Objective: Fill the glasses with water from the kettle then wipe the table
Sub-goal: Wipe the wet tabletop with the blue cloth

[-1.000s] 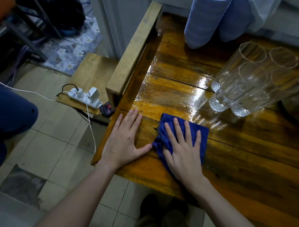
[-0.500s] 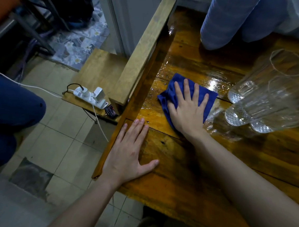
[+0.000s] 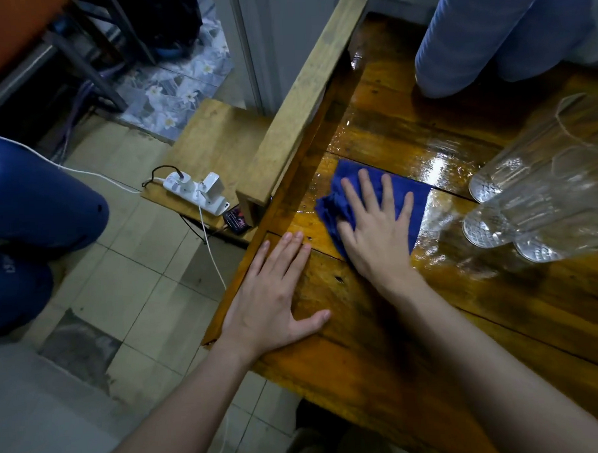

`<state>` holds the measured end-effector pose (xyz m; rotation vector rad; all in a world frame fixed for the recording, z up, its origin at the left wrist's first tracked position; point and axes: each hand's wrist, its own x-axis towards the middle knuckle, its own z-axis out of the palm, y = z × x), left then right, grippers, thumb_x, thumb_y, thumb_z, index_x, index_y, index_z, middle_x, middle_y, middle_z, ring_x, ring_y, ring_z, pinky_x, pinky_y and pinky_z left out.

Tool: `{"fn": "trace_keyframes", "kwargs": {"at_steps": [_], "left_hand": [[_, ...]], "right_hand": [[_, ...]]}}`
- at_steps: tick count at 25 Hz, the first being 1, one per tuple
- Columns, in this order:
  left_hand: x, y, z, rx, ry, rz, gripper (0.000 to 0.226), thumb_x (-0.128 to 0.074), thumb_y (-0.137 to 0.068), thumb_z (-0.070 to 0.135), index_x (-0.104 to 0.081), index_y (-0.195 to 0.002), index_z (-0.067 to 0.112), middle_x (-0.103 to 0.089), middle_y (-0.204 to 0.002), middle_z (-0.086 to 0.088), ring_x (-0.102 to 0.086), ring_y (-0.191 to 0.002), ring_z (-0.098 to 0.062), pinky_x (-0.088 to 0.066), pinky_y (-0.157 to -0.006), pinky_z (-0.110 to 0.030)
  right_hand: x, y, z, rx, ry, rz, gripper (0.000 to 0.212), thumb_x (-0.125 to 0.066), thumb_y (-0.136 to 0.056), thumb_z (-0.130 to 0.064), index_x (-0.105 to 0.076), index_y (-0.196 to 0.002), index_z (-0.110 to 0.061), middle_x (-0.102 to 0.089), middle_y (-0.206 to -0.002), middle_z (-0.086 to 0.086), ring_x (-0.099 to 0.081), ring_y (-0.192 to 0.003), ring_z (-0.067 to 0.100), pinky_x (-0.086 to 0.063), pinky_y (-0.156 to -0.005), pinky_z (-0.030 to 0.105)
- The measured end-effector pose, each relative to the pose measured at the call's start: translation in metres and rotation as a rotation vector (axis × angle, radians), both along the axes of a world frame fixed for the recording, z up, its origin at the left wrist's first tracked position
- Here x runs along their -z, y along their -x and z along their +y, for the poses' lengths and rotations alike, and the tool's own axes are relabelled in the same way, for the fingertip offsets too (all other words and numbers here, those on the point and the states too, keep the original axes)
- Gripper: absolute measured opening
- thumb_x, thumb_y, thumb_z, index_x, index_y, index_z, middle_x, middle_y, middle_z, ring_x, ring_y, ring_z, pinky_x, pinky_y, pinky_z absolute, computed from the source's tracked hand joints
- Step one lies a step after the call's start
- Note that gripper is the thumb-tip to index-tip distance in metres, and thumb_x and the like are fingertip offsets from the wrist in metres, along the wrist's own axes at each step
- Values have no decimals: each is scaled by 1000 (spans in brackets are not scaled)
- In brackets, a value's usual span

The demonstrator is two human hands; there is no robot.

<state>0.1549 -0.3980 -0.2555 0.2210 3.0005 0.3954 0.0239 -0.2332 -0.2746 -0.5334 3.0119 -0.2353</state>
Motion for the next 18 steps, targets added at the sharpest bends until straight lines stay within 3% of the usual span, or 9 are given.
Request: {"fn": "trace_keyframes", "kwargs": {"at_steps": [12, 18], "left_hand": [[-4, -2, 3, 11, 31, -13, 114, -44, -71, 87, -20, -155, 13, -11, -164, -3, -5, -152, -14, -11, -123, -44], [-2, -3, 2, 1, 9, -13, 115, -46, -72, 88, -16, -156, 16, -8, -164, 1, -2, -152, -12, -5, -124, -41]], "right_hand": [[-5, -142, 38, -39, 3, -44, 70, -36, -90, -50, -21, -155, -30, -16, -163, 2, -10, -151, 30, -14, -116, 63], [-7, -185, 106, -34, -38, -66, 73, -39, -87, -53, -22, -155, -31, -17, -163, 0, -14, -150, 29, -11, -115, 59]]}}
